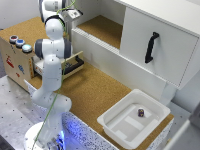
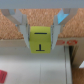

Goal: Place the grasped yellow object in the drawer

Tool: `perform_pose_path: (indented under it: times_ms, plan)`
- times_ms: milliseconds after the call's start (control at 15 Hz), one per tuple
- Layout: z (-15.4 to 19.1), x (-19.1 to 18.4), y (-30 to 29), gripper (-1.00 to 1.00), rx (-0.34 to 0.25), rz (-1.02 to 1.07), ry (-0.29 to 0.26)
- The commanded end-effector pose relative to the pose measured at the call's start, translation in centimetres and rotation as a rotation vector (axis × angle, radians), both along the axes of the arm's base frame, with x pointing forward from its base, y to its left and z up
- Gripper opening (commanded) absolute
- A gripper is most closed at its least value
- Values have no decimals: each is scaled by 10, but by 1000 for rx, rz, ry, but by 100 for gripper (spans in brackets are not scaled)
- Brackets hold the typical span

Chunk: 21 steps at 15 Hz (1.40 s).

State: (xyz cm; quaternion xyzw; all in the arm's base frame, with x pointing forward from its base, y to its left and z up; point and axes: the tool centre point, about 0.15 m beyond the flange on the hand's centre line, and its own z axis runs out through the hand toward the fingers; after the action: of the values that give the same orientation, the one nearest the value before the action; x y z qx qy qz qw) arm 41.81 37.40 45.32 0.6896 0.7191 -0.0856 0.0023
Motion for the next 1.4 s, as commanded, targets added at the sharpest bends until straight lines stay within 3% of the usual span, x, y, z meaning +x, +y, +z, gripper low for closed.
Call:
perform_pose_path:
  times_ms: [0,200,400,667,933,1333]
  plan:
    - [-42,-38,-60,-100,48,-146,-73]
    - [-52,-45,-72,-100,118,-233,-127]
    - [-62,-51,-77,-100,237,-313,-159]
    - [-77,-62,-61,-100,341,-249,-138]
    - [-96,-69,-54,-100,351,-197,-86]
    - [-115,-47,-53,-100,259,-107,-76]
